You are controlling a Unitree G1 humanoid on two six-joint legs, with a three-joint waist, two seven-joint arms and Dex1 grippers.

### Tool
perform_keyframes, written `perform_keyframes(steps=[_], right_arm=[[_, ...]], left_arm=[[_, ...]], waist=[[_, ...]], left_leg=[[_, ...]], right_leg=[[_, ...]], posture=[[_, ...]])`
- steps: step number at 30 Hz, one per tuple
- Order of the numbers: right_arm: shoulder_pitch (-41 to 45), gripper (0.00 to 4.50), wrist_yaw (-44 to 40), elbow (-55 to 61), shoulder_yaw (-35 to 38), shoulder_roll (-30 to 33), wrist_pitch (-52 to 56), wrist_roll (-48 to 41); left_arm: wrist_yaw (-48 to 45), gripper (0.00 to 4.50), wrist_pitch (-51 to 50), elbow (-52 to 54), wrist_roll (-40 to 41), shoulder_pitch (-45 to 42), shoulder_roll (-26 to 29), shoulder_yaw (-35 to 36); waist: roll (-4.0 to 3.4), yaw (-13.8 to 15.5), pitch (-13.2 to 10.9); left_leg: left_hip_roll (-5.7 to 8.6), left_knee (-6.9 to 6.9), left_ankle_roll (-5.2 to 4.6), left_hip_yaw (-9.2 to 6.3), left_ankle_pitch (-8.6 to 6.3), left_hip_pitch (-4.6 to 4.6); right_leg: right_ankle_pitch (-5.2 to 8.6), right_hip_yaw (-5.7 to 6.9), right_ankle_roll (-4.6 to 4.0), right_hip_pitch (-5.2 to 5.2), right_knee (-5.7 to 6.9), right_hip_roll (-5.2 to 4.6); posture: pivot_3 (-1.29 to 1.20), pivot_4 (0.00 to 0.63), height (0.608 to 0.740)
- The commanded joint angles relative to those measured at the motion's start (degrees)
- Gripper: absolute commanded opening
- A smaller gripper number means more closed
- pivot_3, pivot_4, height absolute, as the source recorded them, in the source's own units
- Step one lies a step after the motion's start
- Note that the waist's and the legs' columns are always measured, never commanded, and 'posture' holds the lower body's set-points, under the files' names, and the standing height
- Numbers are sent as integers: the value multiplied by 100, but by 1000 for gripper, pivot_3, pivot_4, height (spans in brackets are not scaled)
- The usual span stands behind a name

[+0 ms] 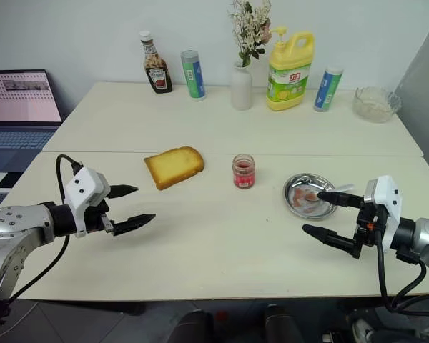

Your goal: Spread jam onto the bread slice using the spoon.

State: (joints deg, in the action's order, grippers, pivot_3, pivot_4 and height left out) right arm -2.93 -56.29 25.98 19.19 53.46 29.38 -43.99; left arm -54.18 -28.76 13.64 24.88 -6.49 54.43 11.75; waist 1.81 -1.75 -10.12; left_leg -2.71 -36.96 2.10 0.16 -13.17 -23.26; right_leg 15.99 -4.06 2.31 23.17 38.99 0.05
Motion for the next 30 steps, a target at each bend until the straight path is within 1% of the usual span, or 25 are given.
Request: perform_keyframes(steps=[1, 4, 9, 12, 16, 20, 23, 30], right_arm=[[14, 4468, -52, 148, 192, 9, -41, 4], [11, 4468, -45, 164, 163, 4, -51, 30], [88, 4468, 60, 90, 147, -45, -30, 75], [82, 4468, 59, 103, 158, -52, 10, 60], [62, 4468, 50, 104, 190, -36, -18, 107], [-168, 4468, -128, -13, 253, 54, -221, 431], [-273, 4468, -119, 15, 347, -3, -204, 440], [-724, 4468, -106, 23, 539, 13, -157, 611]], left_arm=[[-203, 4500, -52, 199, 138, -18, 121, 121], [-147, 4500, 4, 199, -15, 2, 127, 115], [-51, 4500, 18, 169, -51, -40, 47, 132], [-205, 4500, 193, 185, -91, 47, 100, 119], [-149, 4500, 327, -13, -158, 72, 74, 247], [-170, 4500, 513, -28, -353, 245, 135, 191], [-208, 4500, 629, -28, -462, 328, 145, 161], [-224, 4500, 562, -96, -467, 189, 118, 100]], waist=[[0, 0, 0], [0, 0, 0], [0, 1, 0], [0, 1, 0], [0, 1, 0], [0, 3, 0], [0, 2, 0], [0, 4, 0]], left_leg=[[0, 0, 0, 0, 0, 0], [0, 0, 0, -1, 0, 0], [0, 0, 0, -1, 0, 0], [0, 0, 0, -1, 0, 0], [0, 0, 0, -1, 0, 0], [0, 0, 0, -1, 0, 0], [0, 0, 0, 0, 0, 0], [0, 0, 0, 1, 0, 0]], right_leg=[[0, 0, 0, 0, 0, 0], [0, 1, 0, 0, 0, 0], [0, 0, 0, 0, 0, 0], [0, 0, 0, 0, 0, 0], [0, 1, 0, 0, 0, 0], [0, 0, 0, 0, 0, 0], [0, 0, 0, 0, 0, 0], [0, -1, 0, 0, 0, 0]], posture=[[0, 150, 740], [0, 150, 740], [0, 150, 740], [0, 150, 740], [0, 150, 740], [0, 150, 740], [0, 150, 740], [0, 150, 740]])
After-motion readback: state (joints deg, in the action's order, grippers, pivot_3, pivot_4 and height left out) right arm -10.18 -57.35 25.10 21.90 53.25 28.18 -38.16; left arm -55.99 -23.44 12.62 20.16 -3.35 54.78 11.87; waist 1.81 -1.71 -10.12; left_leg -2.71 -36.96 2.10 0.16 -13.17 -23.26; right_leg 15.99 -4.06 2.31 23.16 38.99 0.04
